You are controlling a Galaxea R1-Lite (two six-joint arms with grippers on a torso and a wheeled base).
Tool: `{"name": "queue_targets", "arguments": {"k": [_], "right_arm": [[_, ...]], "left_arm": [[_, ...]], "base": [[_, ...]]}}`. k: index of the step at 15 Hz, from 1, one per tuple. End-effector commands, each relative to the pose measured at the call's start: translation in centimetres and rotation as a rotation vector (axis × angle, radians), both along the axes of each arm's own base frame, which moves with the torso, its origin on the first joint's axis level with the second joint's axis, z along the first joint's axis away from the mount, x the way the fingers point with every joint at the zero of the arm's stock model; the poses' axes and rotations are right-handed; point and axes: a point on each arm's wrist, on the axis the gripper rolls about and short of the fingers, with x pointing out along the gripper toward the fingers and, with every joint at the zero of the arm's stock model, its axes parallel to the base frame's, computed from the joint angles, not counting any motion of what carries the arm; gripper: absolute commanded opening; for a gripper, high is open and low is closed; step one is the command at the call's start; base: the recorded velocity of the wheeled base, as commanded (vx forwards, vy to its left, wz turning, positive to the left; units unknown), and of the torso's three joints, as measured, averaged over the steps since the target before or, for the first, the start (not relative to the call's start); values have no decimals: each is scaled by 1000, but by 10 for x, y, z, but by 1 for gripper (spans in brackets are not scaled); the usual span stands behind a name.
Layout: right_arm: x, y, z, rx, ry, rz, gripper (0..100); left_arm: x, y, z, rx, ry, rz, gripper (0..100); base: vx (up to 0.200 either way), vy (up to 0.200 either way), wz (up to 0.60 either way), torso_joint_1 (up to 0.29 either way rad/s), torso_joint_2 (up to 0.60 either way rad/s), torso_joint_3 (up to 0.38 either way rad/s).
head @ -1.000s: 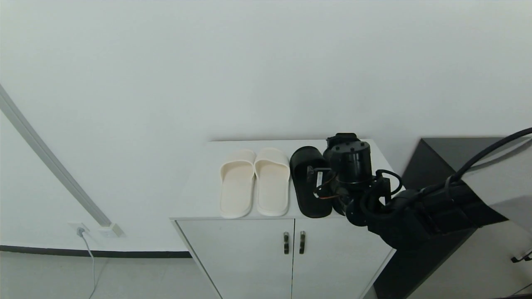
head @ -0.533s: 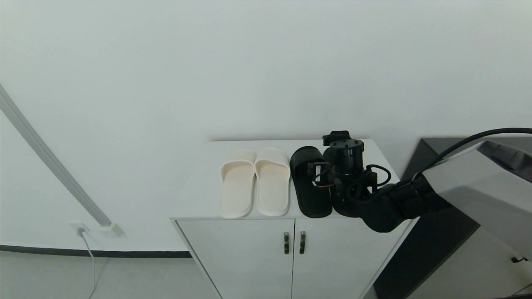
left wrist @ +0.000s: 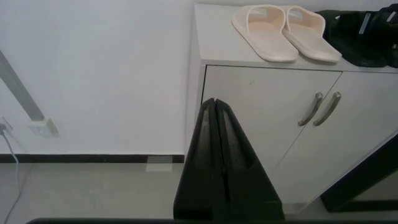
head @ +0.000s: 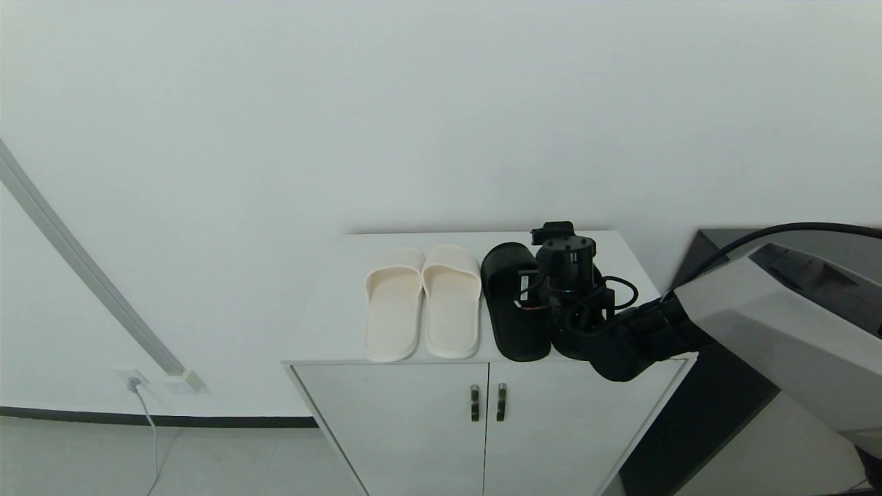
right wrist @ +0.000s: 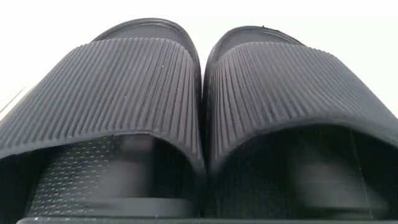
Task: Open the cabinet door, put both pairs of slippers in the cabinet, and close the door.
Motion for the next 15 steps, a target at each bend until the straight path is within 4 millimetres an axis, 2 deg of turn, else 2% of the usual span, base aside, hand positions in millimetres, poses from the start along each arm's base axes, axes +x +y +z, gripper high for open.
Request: {"name": "queue_targets", "arguments": {"k": [1, 4, 7, 10, 12, 15], "right_arm": [[-1, 0, 3, 3, -6, 2, 0], [-10, 1, 17, 11, -24, 13, 0], [-32, -12, 50, 0, -62, 29, 0], [-67, -24, 71, 13, -61, 176, 0], [-107, -40, 77, 19, -22, 405, 0], [-144, -59, 74, 29, 32, 632, 0]], "left_arm": [[0, 0, 0, -1, 0, 1, 0], [0, 0, 0, -1, 2, 2, 0], [0, 0, 0, -2, 2, 1, 0], [0, 0, 0, 1, 2, 1, 0], [0, 0, 0, -1, 2, 1, 0], [0, 0, 0, -1, 0, 1, 0]], "base": [[0, 0, 0, 0, 0, 0], [0, 0, 0, 0, 0, 0], [0, 0, 0, 0, 0, 0], [0, 0, 0, 0, 0, 0], [0, 0, 0, 0, 0, 0], [0, 0, 0, 0, 0, 0]]}}
